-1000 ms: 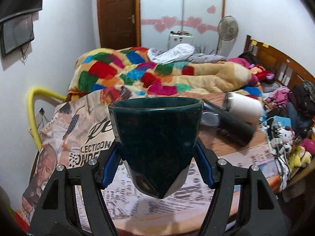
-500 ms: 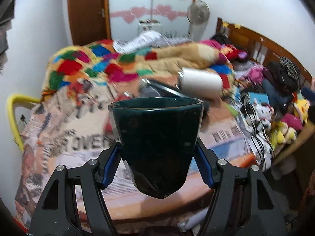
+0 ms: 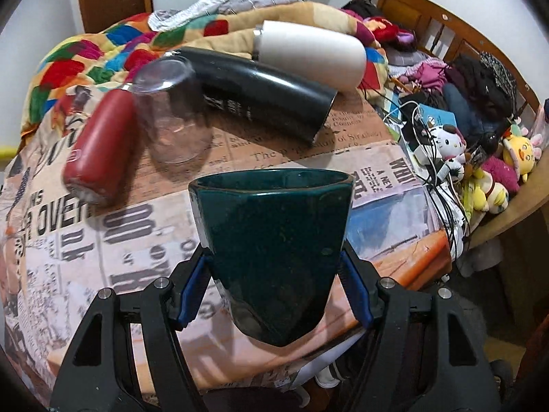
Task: Flip cup upright
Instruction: 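Lift the green mug with the left gripper and rotate it upright, then grasp the green mug with the right gripper while the left gripper releases it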
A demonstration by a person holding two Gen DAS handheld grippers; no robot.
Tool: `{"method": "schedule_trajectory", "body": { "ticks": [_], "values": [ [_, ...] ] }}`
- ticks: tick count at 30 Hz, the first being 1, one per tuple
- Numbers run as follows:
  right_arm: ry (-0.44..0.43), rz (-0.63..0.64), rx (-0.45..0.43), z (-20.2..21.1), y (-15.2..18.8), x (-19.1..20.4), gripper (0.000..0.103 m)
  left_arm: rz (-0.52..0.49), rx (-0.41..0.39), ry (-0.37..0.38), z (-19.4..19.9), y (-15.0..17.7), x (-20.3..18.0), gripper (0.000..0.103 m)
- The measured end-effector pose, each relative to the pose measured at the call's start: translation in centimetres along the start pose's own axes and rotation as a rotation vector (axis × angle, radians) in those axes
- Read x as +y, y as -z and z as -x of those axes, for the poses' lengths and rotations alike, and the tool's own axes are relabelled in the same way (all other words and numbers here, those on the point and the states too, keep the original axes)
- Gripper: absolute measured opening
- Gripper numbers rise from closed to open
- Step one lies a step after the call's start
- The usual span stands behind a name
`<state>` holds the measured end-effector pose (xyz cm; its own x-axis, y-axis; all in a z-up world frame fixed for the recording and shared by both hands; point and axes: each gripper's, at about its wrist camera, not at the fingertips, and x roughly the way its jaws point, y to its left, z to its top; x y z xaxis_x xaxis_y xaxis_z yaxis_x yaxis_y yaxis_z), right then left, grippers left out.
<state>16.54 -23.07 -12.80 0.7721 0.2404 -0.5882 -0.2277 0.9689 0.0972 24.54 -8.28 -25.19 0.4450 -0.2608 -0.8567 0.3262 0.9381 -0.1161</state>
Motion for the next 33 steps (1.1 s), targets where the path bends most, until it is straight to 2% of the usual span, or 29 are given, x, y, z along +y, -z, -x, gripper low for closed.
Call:
{"method": "schedule_trajectory", "body": {
  "ticks": [10,15,22,26,33],
  "values": [
    [0.009,-0.031,0.08,-3.2,0.7,-1.2,0.103,0.0,0.043,0.006,-3.5,-1.5,0.1,0.069],
    [0.017,-0.033,0.112,-4.2,1.0,-1.3,0.103,-0.024,0.041,-0.012,-3.7,-1.4,-0.4,0.069],
    [-0.005,-0.059,0.14,-4.5,1.0,-1.1,0.103,-0.027,-0.027,-0.032,-0.4,-1.3,-0.6,0.08],
    [-0.005,-0.054,0.131,-4.3,0.5,-0.6,0.103,-0.027,-0.081,-0.049,2.6,-0.5,0.3,0.083],
    [-0.037,-0.055,0.162,-6.0,0.1,0.9,0.103,0.068,-0.196,-0.162,7.7,1.6,4.4,0.088]
  ]
}}
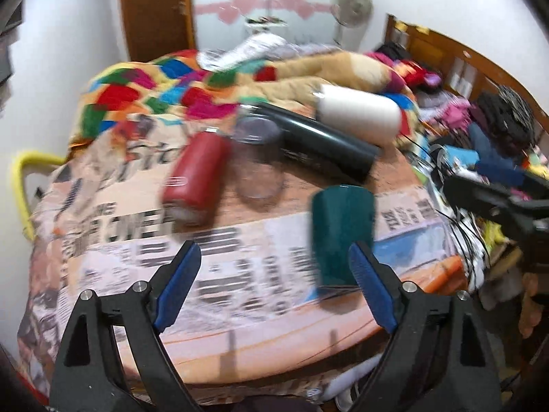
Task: Flip cup upright
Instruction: 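Grasp the green mug with the right gripper while the left gripper releases it, then turn the green mug opening-up with the right gripper and lower it onto the bed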
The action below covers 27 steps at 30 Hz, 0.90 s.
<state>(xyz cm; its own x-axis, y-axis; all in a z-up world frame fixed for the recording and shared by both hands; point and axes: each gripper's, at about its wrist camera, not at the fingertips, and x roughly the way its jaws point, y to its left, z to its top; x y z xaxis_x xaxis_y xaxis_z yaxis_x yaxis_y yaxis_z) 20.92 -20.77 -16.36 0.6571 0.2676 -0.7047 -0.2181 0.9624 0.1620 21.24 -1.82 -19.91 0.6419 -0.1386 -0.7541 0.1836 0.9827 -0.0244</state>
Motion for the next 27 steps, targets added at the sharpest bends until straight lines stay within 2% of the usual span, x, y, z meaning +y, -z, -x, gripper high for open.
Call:
{"method": "schedule_trajectory", "body": {
  "ticks": [4,9,11,14,16,22,25,27],
  "values": [
    [-0.053,-0.031,0.075,-2.7,0.3,0.9,0.103,0.059,-0.021,-0.051,1.1,1.0,2.8,0.089],
    [-0.125,-0.077,0.203,-6.4,1.3,1.9,0.089,0.119,-0.014,-0.084,1.3,3.0,5.0,0.089],
    [-0.145,-0.095,0.248,-7.8,1.7,2.2,0.086,0.15,0.0,-0.071,1.1,3.7,5.6,0.089],
    [-0.144,-0.095,0.292,-9.2,2.1,2.8,0.081,0.166,0.014,-0.046,0.9,4.5,5.9,0.089],
    [-0.147,-0.091,0.317,-10.0,2.2,3.2,0.079,0.16,0.016,-0.055,0.7,4.7,5.9,0.089],
    [-0.122,-0.063,0.346,-11.8,1.6,4.0,0.079,0.165,0.024,-0.049,0.2,5.0,5.8,0.089],
    [-0.115,-0.038,0.371,-12.9,1.4,4.2,0.072,0.166,0.026,-0.048,0.1,5.1,5.8,0.089],
    [-0.118,-0.021,0.38,-13.2,1.4,4.4,0.071,0.164,0.026,-0.05,0.2,5.0,5.7,0.089]
  ]
}}
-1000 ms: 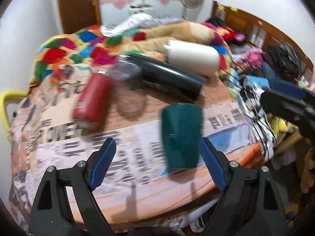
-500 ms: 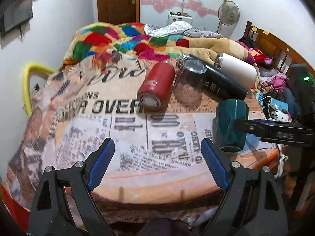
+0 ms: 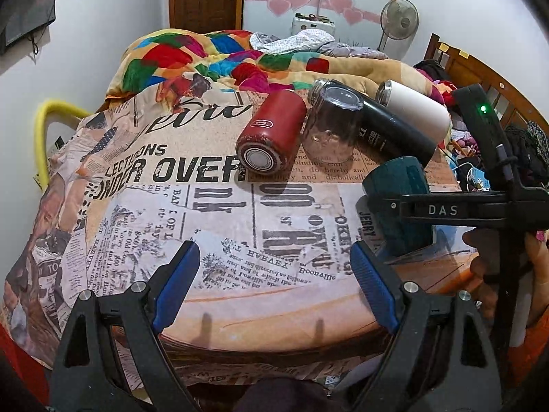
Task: Flip cup upright
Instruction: 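Turn the green mug opening-up with the right gripper and lower it onto the bed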
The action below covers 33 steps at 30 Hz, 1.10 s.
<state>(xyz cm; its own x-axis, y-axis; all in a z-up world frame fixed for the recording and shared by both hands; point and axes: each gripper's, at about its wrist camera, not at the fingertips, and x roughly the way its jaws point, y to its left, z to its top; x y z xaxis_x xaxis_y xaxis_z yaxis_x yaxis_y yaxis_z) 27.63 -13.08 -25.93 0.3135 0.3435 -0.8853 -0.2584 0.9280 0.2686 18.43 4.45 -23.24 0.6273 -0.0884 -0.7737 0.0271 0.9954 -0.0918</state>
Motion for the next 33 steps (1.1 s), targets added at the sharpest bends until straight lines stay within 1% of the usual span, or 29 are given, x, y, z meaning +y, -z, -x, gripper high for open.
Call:
{"method": "schedule_trajectory", "body": {
  "ticks": [3,6,9,13,18,24,28,33],
  "values": [
    [-0.007,0.016,0.001,0.5,0.1,0.1,0.071,-0.004,-0.001,-0.005,0.0,0.0,-0.2,0.089],
    [-0.023,0.039,-0.024,1.8,0.5,0.4,0.069,-0.005,-0.002,-0.009,0.1,-0.1,-0.3,0.089],
    [-0.008,0.081,-0.062,3.4,0.9,1.0,0.069,-0.006,-0.009,-0.008,0.4,-0.2,-0.5,0.089],
    [-0.009,0.107,-0.094,4.5,0.6,1.6,0.069,-0.014,-0.019,-0.012,0.7,-0.6,-0.9,0.089],
    [-0.01,0.121,-0.149,5.5,-0.9,2.1,0.069,-0.017,-0.029,-0.015,0.9,-1.0,-1.1,0.089],
    [0.015,0.151,-0.171,4.8,-2.1,2.8,0.069,-0.016,-0.029,-0.017,0.8,-1.3,-0.9,0.089],
    [0.037,0.166,-0.17,4.0,-2.0,2.9,0.069,-0.01,-0.019,-0.019,0.3,-1.5,-0.6,0.089],
    [0.057,0.182,-0.133,2.4,-1.3,2.8,0.069,-0.002,-0.006,-0.023,-0.2,-1.4,-0.1,0.089]
  ]
}}
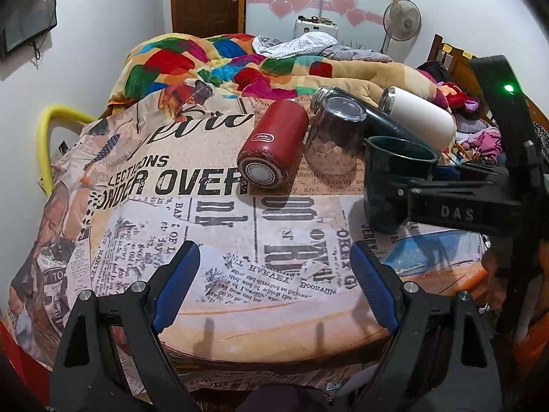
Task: Flip cup upright
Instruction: 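Turn the green mug opening-up with the right gripper and lower it onto the bed, then open the right gripper and withdraw both tools from the mug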
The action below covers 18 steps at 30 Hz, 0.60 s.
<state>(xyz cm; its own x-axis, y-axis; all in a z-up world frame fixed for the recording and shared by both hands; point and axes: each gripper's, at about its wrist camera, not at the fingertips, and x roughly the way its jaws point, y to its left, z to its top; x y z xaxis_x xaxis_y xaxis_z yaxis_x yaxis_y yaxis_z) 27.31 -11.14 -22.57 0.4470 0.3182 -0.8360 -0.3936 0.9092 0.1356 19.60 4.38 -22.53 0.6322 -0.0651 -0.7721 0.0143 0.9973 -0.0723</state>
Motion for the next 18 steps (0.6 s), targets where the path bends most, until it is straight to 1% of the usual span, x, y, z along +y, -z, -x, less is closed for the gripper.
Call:
{"method": "schedule_trajectory", "body": {
  "ticks": [1,5,10,15,18],
  "values": [
    [0.006,0.008,-0.013,0.2,0.1,0.1,0.069,0.003,0.002,-0.001,0.0,0.0,0.1,0.089],
    [0.025,0.048,-0.016,0.5,0.7,0.6,0.069,0.018,0.005,0.0,-0.1,0.0,0.4,0.089],
    [0.026,0.055,0.003,0.7,1.2,0.7,0.07,0.025,0.001,-0.005,0.4,0.0,0.5,0.089],
    [-0.005,0.041,0.034,0.9,1.7,0.6,0.073,0.026,-0.017,-0.011,1.7,0.0,0.3,0.089],
    [0.01,0.054,0.039,1.3,2.1,1.0,0.073,0.02,-0.041,-0.015,2.9,-0.1,-0.1,0.089]
  ]
}}
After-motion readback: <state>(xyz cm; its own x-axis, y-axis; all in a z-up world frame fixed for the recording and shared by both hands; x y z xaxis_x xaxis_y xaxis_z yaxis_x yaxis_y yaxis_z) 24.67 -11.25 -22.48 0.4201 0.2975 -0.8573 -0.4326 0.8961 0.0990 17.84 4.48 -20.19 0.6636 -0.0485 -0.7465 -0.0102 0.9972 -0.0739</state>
